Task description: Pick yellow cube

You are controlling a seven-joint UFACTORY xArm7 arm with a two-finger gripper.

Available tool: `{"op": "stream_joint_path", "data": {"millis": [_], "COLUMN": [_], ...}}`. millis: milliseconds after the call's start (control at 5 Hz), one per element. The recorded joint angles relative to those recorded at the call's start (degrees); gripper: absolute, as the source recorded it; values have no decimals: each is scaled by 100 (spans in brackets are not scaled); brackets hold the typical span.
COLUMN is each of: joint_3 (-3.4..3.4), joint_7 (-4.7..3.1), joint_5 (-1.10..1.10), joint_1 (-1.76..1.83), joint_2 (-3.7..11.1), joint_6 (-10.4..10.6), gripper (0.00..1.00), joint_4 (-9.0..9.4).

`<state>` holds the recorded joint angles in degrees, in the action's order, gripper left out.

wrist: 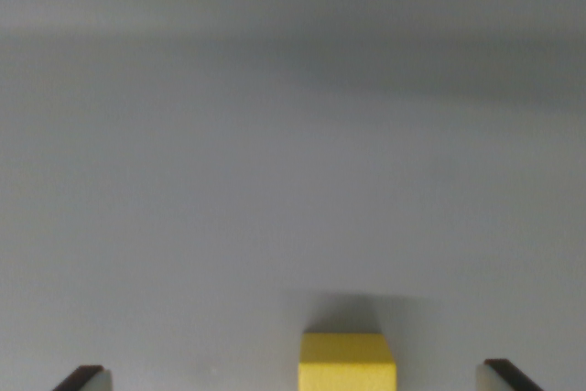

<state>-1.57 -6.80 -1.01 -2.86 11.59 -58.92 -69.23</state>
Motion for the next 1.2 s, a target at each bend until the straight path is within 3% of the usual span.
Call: {"op": "stream_joint_path", "data": {"millis": [200,400,600,800,1000,1200], "joint_3": [0,-18,-18,-36,-36,-52], "joint_7": [0,-51,-51,-101,-101,-145], "joint_5": [0,-9,-9,-18,-18,-26], "joint_1": [0,-11,-11,-22,-22,-31], "joint_2": [0,119,119,233,233,337], "joint_6": [0,264,264,517,517,747], "gripper": [0,0,0,0,0,0], "joint_4": [0,198,198,389,389,562]}}
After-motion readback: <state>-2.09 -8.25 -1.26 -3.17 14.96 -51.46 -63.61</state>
